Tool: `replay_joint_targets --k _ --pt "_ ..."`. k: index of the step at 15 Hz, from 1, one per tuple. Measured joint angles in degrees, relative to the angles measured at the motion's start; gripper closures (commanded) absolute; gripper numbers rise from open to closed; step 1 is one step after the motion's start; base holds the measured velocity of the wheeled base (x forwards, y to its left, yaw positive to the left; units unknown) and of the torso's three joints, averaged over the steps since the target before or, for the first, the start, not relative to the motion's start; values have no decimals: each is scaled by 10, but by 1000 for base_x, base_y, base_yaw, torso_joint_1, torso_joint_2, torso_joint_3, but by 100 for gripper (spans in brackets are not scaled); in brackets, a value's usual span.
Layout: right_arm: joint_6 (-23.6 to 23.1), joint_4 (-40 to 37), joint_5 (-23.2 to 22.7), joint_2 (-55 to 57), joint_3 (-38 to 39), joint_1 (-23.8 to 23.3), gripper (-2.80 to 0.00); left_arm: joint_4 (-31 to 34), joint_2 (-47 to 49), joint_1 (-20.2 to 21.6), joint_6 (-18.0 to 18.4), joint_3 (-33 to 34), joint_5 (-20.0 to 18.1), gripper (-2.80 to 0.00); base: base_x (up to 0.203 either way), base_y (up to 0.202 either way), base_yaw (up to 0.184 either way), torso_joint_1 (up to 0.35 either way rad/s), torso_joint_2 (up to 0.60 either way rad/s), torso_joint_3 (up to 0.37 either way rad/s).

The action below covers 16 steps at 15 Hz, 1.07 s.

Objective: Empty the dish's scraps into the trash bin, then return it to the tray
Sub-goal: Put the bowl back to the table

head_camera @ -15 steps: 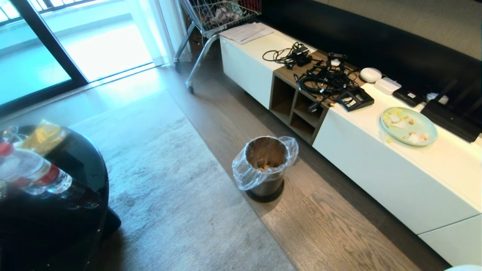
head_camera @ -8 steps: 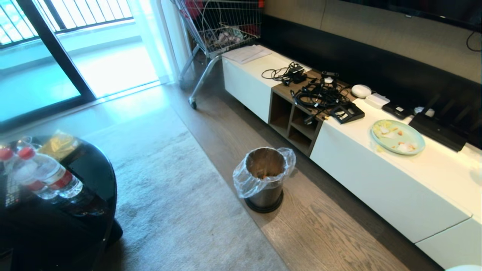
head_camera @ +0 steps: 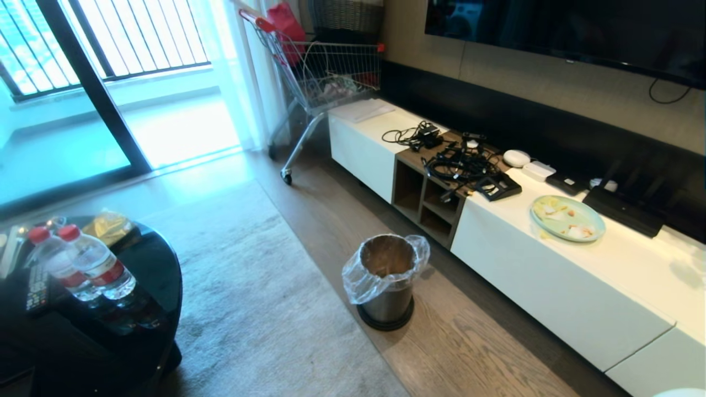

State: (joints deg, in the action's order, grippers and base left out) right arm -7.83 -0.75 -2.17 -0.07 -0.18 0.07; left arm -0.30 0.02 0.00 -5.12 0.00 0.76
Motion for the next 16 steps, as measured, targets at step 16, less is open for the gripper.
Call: replay_joint_targets --k 16 --pt "0 0 0 0 0 0 0 0 0 0 2 0 0 0 0 0 0 1 0 20"
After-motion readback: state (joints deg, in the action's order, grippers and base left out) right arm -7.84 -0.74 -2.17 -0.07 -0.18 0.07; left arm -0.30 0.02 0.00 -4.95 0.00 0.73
